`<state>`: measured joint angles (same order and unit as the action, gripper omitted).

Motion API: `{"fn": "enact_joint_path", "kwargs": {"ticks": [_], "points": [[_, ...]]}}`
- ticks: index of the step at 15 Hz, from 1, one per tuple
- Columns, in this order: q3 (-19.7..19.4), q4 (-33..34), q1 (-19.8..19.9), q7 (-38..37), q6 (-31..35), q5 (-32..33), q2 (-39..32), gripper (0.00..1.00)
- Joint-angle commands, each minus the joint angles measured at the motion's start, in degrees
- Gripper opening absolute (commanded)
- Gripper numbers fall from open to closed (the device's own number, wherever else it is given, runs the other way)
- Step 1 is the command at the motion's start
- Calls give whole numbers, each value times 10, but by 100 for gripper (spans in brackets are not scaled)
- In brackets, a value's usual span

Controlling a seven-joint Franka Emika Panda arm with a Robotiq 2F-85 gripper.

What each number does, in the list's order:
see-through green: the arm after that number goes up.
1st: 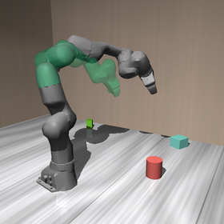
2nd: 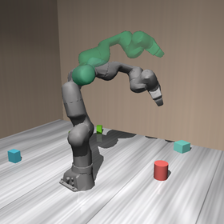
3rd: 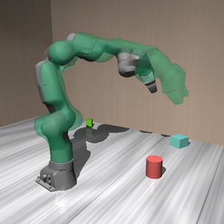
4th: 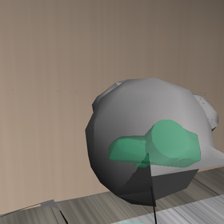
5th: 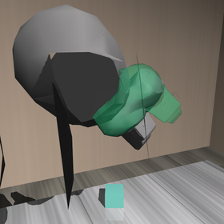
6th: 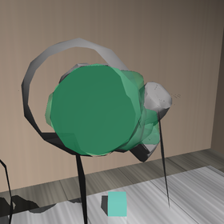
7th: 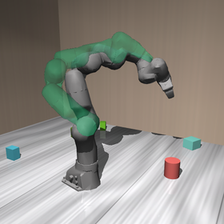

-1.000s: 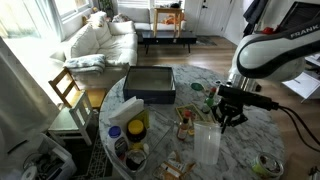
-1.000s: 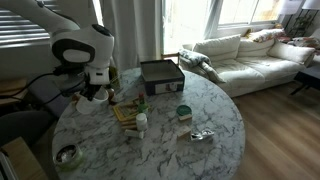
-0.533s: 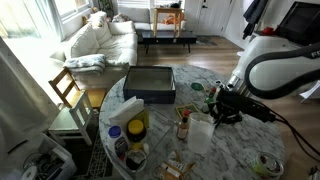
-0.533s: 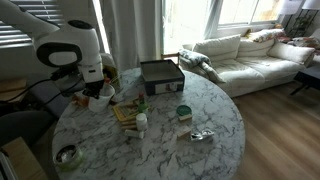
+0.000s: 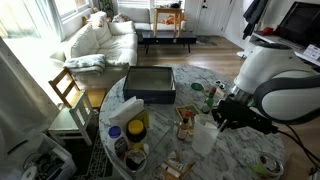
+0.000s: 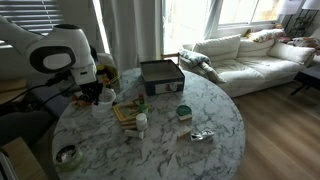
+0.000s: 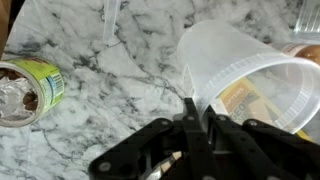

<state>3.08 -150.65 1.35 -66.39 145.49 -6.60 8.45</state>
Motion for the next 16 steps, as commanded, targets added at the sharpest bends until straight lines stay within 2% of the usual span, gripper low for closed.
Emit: {"fn": "enact_joint_path", "kwargs": {"ticks": [1, 5, 8, 9, 13, 16], "points": [[7, -19, 3, -39, -9, 9, 36, 44], [-13, -11, 10, -69, -58, -48, 68, 75], [-48, -10, 17, -36, -129, -120, 98, 97], [-63, -8, 18, -16, -159, -149, 108, 100], [-110, -24, 41, 42, -259, -220, 128, 100], [-131, -45, 52, 105, -297, -280, 117, 100]]}}
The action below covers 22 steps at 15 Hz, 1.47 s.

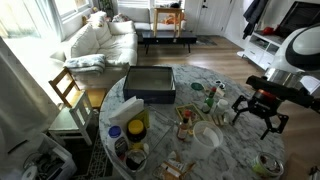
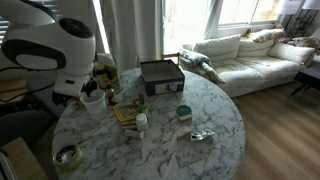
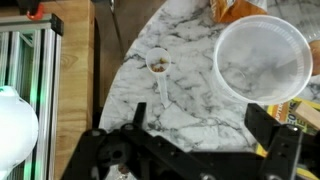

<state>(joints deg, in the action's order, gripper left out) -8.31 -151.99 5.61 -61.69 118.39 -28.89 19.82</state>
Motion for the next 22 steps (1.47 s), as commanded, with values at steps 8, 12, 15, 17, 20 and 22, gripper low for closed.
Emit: {"fn": "enact_joint_path", "kwargs": {"ticks": [8, 12, 15, 17, 20, 22], "points": [[14, -6, 23, 28, -17, -27, -3, 100], [2, -29, 6, 119, -17, -107, -52, 100], [10, -40, 6, 177, -25, -138, -85, 100], [19, -48, 7, 199, -13, -144, -106, 100], [30, -56, 1, 235, -3, -166, -134, 100], [38, -58, -3, 247, 8, -184, -151, 100]]}}
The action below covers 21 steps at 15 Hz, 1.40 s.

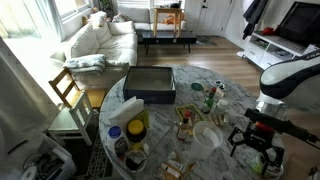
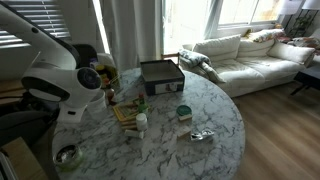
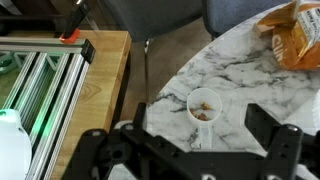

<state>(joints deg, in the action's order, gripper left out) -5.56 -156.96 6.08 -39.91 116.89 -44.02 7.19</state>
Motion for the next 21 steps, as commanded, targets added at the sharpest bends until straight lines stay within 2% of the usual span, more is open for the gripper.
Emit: {"fn": "enact_joint_path", "kwargs": {"ticks": [1, 6, 9, 10, 14, 21], "points": [[12, -4, -9, 38, 30, -45, -38, 100], [23, -2, -20, 106, 91, -99, -82, 100], [28, -2, -26, 143, 128, -108, -103, 100], [21, -1, -21, 111, 100, -86, -84, 100], [21, 1, -22, 114, 102, -86, -89, 100], [22, -2, -25, 124, 142, -99, -118, 100]]}}
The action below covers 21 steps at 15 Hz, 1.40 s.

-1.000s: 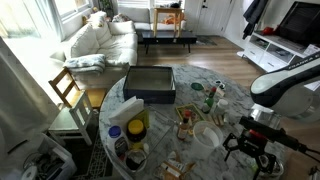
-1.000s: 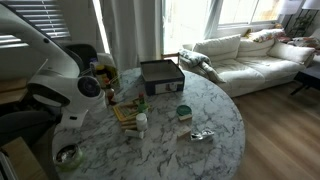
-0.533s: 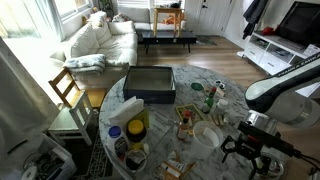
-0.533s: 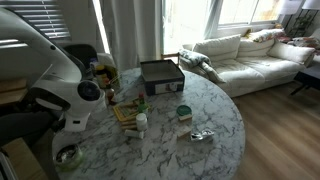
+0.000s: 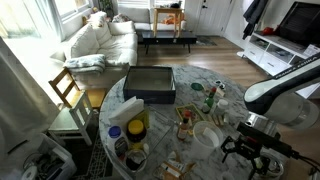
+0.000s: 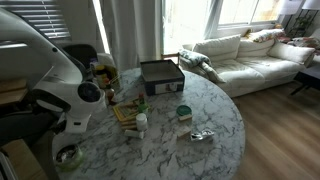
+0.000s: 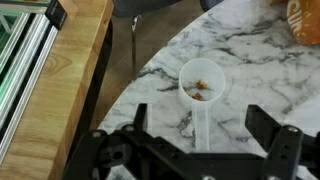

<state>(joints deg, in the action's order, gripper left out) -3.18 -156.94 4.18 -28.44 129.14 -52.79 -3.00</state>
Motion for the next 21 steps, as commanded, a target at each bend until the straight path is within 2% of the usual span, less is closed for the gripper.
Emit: {"fn": "enact_joint_path", "kwargs": {"ticks": [1, 2, 4, 5, 6, 7, 9, 11, 15, 16, 17, 20, 21], "points": [[-1, -2, -6, 9, 20, -13, -19, 92], [-1, -1, -6, 10, 21, -15, -22, 74], [-1, -3, -8, 10, 31, -15, -28, 58], [0, -3, -8, 14, 33, -21, -29, 65], [0, -3, -8, 18, 36, -25, -30, 80], [0, -2, -8, 23, 39, -33, -32, 89], [1, -3, -8, 34, 43, -53, -35, 89], [1, -2, -9, 46, 44, -73, -36, 98], [1, 1, -7, 79, 33, -115, -43, 77], [1, 0, -9, 82, 40, -120, -47, 61], [1, 0, -9, 89, 39, -128, -49, 55], [-1, 2, -7, 110, 31, -146, -56, 47], [-1, 2, -7, 113, 32, -150, -59, 50]]}}
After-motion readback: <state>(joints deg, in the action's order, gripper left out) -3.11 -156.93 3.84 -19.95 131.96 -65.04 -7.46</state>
